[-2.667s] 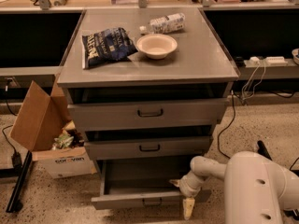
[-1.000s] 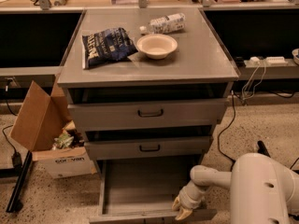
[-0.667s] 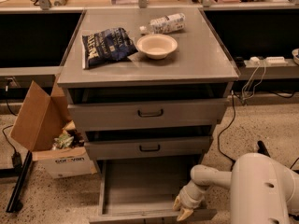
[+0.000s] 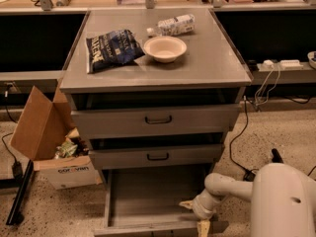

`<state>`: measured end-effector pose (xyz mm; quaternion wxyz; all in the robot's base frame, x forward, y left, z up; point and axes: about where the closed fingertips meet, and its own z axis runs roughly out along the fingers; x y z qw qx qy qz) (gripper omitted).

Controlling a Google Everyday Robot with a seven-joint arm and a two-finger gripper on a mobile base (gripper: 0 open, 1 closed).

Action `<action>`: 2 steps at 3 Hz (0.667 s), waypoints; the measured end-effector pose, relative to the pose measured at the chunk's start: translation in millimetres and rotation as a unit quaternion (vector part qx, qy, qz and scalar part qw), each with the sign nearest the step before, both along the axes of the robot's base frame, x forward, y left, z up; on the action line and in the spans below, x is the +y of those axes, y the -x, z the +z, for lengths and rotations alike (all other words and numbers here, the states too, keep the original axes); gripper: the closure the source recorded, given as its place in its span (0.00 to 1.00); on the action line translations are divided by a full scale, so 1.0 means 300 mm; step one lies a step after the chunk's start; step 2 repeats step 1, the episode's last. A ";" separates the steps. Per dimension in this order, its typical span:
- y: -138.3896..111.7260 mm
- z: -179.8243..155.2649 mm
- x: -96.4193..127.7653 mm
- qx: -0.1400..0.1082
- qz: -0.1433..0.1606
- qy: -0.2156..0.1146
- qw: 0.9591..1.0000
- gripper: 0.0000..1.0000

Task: Open bottom drawer

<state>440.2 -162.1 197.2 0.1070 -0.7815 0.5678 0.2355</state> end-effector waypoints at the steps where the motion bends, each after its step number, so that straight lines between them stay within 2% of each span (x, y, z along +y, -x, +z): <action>1: -0.016 0.114 -0.016 -0.043 0.012 -0.023 0.999 0.00; 2: -0.016 0.114 -0.016 -0.043 0.012 -0.023 0.999 0.00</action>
Offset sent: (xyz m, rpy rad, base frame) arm 0.0000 0.0000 0.0000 0.0000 0.0000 0.0000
